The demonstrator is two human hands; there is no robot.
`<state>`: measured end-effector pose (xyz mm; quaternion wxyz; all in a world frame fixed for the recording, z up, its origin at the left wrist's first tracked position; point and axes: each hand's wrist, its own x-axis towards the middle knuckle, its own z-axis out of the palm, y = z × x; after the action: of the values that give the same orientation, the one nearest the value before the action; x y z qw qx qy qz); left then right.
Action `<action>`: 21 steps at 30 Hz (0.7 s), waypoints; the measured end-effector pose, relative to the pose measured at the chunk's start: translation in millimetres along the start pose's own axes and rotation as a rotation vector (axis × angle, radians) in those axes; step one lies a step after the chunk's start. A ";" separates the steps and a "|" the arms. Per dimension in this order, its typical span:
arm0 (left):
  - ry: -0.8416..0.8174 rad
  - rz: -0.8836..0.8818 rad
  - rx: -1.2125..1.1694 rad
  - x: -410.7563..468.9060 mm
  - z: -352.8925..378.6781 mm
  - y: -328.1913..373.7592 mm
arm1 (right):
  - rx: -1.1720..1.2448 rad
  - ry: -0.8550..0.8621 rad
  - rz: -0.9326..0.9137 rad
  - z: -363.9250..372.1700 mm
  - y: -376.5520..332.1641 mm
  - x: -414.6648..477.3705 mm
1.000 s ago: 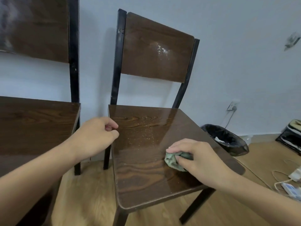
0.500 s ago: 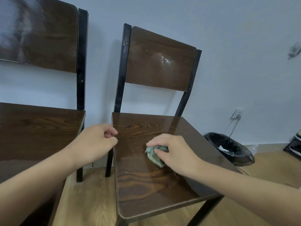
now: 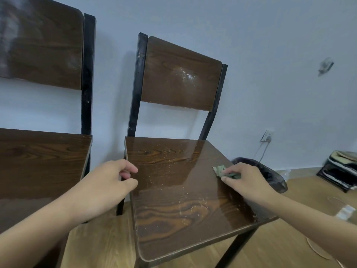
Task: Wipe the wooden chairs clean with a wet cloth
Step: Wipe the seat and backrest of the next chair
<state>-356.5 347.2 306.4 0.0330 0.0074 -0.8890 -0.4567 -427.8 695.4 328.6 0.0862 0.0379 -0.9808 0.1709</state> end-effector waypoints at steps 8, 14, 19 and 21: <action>-0.017 0.013 -0.008 -4.1 -5.5 -4.9 | 0.050 -0.087 -0.299 21.8 -84.8 -79.1; -0.007 -0.007 -0.027 -5.7 -14.3 -10.2 | 0.140 -0.247 -0.464 27.4 -146.2 -118.1; 0.008 -0.028 -0.088 -1.4 -16.6 -12.5 | 0.292 -0.268 -0.499 25.6 -149.9 -116.9; 0.017 -0.040 -0.101 1.9 -15.1 -12.6 | 0.215 -0.242 -0.501 26.7 -129.5 -112.3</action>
<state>-357.6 327.6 305.0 0.0317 0.0274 -0.8642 -0.5014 -308.2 569.7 326.0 0.0037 0.3078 -0.9203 0.2413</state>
